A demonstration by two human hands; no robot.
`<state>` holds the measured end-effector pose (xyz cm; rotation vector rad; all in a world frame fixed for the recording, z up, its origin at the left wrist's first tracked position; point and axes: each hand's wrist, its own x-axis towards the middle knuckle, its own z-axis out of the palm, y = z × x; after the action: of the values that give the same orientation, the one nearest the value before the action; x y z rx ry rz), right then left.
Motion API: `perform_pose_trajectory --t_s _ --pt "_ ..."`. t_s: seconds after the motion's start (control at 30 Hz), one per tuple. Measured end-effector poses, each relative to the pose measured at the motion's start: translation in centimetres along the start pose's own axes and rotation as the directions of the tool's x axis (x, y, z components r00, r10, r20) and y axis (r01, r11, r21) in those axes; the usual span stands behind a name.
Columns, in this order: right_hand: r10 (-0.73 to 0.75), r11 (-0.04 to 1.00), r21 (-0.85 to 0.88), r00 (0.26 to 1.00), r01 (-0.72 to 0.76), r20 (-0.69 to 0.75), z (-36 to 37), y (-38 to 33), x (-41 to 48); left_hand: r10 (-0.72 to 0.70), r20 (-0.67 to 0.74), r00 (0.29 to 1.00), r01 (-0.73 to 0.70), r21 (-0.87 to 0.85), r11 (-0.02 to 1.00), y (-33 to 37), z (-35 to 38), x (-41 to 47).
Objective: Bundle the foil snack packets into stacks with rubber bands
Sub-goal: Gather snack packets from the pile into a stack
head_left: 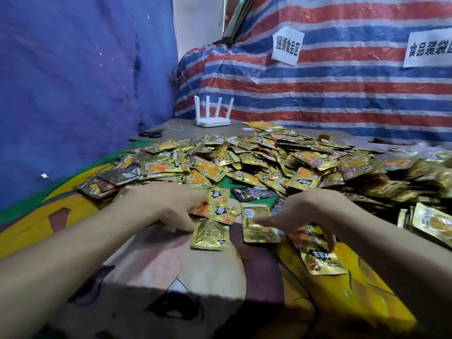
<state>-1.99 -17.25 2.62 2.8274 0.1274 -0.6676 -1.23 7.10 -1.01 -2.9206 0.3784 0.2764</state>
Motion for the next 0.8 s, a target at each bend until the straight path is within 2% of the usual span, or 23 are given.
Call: perform_pose_trajectory --t_s 0.1,0.27,0.33,0.43,0.5,0.53,0.6,0.7,0.8 --pt "-0.017 0.998 0.058 1.000 0.017 -0.006 -0.3 -1.3 0.1 0.049 -0.170 0.984 -0.031 0.109 0.994 0.3 0.7 1.1" --pt "-0.035 0.940 0.341 0.999 0.024 0.026 -0.9 -1.7 1.4 0.050 -0.277 0.959 -0.032 0.071 0.997 0.4 1.0 1.7" --pt "-0.017 0.932 0.362 1.000 0.007 0.025 -0.9 -1.7 1.7 0.039 -0.317 0.948 -0.036 0.016 0.999 0.2 1.4 1.7" --pt "-0.010 0.958 0.282 0.992 0.046 -0.126 -0.7 -2.0 2.0 0.063 -0.276 0.959 -0.119 -0.192 0.974 -0.1 1.3 1.6" --pt "-0.032 0.967 0.232 0.956 0.104 -0.292 -0.4 -2.2 2.3 0.135 -0.195 0.972 -0.195 -0.333 0.923 -0.5 1.0 1.4" --pt "-0.044 0.968 0.216 0.938 0.125 -0.345 -0.1 -2.3 2.5 0.176 -0.167 0.970 -0.225 -0.349 0.910 -0.6 0.8 1.3" --pt "-0.043 0.970 0.212 0.939 0.122 -0.342 0.2 -2.6 3.0 0.219 -0.146 0.965 -0.253 -0.282 0.925 -1.0 0.8 1.5" --pt "-0.038 0.989 0.129 0.970 0.071 -0.240 0.6 -3.0 3.3 0.226 -0.154 0.962 -0.239 -0.071 0.968 -1.3 0.8 2.3" --pt "-0.073 0.982 0.156 0.979 0.103 -0.192 0.1 -2.9 3.5 0.246 -0.127 0.961 -0.253 -0.047 0.966 -1.3 0.1 3.3"
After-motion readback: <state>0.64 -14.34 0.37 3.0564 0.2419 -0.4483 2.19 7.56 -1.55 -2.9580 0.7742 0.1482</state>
